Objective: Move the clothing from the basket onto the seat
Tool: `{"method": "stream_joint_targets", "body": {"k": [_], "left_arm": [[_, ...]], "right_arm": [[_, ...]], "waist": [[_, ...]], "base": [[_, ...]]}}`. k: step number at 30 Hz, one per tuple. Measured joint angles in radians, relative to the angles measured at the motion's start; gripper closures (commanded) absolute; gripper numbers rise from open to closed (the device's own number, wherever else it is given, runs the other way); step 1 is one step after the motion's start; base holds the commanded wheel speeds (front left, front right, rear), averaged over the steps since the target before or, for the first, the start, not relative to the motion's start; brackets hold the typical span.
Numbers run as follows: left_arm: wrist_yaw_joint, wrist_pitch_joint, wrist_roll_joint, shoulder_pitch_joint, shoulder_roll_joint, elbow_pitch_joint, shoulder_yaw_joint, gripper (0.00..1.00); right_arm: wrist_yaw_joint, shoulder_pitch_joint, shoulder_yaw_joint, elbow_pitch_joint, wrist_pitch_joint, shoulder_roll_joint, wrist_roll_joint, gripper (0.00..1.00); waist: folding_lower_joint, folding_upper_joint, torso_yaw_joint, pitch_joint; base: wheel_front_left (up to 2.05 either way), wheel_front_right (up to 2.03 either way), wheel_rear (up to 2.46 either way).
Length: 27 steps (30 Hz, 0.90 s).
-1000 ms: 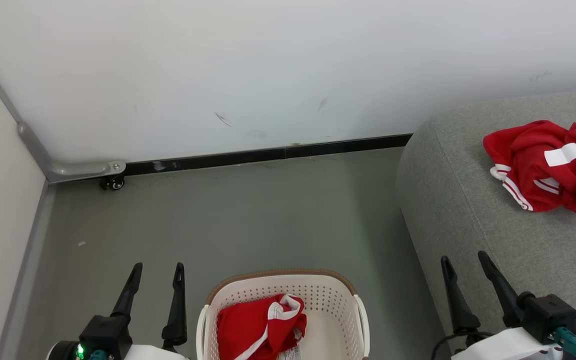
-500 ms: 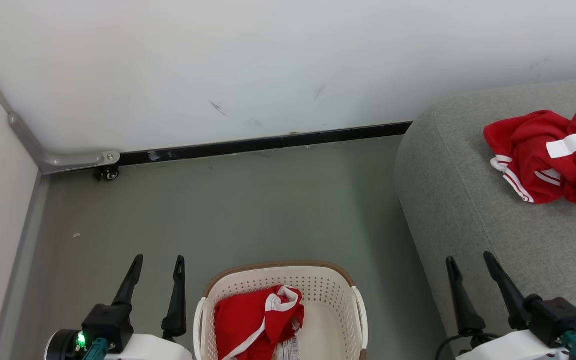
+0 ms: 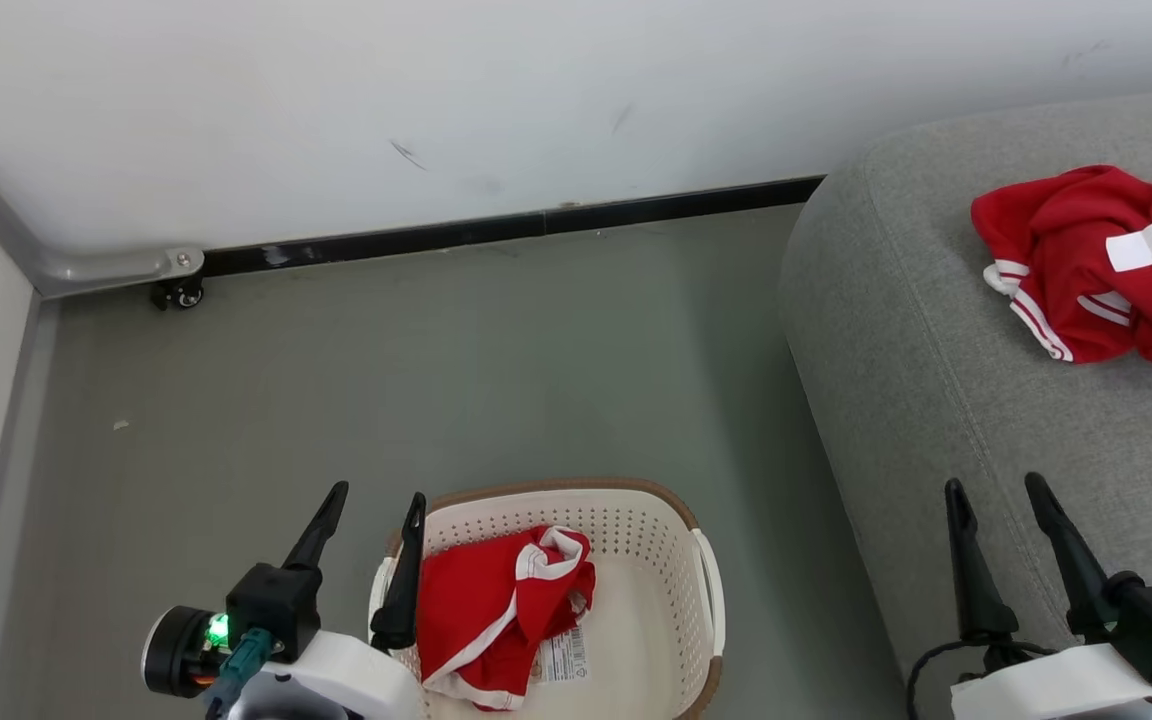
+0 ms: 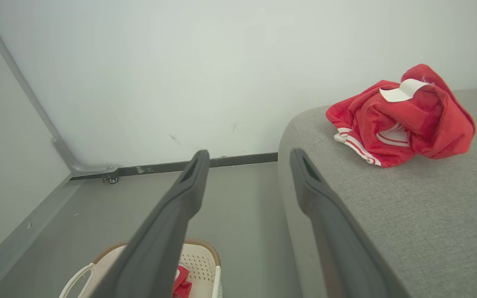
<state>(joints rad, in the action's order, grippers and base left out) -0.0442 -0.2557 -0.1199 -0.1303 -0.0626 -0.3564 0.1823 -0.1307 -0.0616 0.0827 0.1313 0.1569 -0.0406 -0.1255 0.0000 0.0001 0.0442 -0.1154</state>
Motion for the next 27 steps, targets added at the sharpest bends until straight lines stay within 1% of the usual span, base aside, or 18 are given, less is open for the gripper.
{"method": "stream_joint_targets", "body": {"k": [3,4,18,27], "left_arm": [[-0.002,0.000,0.003,-0.022,0.000,-0.031,0.014,0.00],[-0.010,0.000,0.011,-0.036,0.001,-0.044,0.019,0.00],[-0.019,0.000,0.045,-0.153,-0.001,-0.123,0.048,0.00],[-0.024,0.000,0.069,-0.217,-0.001,-0.172,0.068,0.00]], "right_arm": [[0.000,0.001,0.006,-0.009,0.000,0.001,0.002,0.00],[0.000,0.002,0.008,-0.021,0.000,0.001,0.003,0.00],[0.000,0.053,0.011,-0.057,0.003,0.002,0.002,0.00],[0.000,0.102,0.043,-0.067,0.012,0.002,0.012,0.00]], "waist": [[0.0000,0.0000,0.007,-0.030],[0.0000,0.0000,0.011,-0.047],[0.0000,0.0000,0.040,-0.170],[0.0000,0.0000,0.063,-0.249]], "base": [[0.00,0.00,0.00],[0.00,0.00,0.00],[0.00,0.00,0.00],[0.00,0.00,0.00]]}}
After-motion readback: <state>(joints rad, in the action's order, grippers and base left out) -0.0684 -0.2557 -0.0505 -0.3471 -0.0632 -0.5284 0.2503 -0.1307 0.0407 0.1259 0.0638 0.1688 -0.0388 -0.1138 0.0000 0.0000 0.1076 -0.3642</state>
